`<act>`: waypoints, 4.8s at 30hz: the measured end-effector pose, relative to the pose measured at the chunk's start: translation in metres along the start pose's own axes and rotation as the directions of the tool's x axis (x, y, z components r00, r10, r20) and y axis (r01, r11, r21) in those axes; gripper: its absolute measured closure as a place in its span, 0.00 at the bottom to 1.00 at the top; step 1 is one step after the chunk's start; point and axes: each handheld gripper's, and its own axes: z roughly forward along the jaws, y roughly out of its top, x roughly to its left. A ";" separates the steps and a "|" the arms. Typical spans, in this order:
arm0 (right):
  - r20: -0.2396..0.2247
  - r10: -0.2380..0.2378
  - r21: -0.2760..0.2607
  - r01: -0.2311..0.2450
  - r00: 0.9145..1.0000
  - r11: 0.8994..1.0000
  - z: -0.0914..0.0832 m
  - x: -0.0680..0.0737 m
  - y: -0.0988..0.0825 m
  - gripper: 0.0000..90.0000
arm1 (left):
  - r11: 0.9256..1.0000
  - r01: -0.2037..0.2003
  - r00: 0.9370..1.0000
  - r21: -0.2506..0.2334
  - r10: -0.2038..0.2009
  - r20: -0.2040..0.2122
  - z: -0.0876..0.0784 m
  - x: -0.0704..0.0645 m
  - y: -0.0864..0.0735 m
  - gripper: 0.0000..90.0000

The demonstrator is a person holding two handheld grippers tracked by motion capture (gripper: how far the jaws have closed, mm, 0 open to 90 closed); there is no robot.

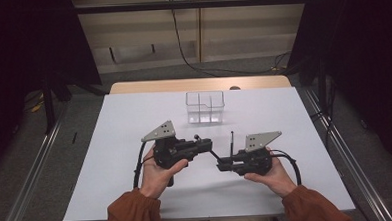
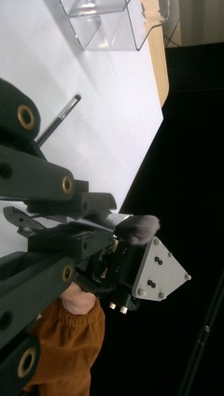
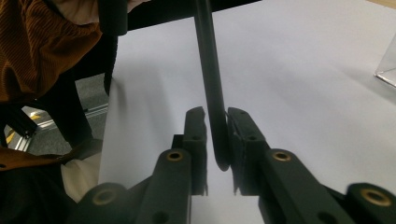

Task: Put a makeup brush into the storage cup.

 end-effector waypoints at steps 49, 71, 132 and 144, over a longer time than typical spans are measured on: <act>0.247 0.037 -0.104 -0.012 0.968 0.995 -0.025 0.003 -0.006 0.06 | 0.998 -0.008 0.988 0.064 0.017 -0.153 -0.034 0.019 0.007 0.93; 0.404 0.145 -0.222 -0.057 0.903 0.973 -0.074 0.009 -0.030 0.05 | 0.997 -0.010 0.976 0.079 0.027 -0.215 -0.053 0.031 0.014 0.93; 0.536 0.253 -0.331 -0.075 0.805 0.941 -0.101 0.023 -0.069 0.00 | 0.997 -0.026 0.947 0.077 0.049 -0.318 -0.028 0.072 0.063 0.93; 0.536 0.250 -0.321 -0.080 0.806 0.944 -0.101 0.022 -0.069 0.00 | 0.999 -0.008 0.938 0.044 0.022 -0.345 -0.023 0.092 0.071 0.93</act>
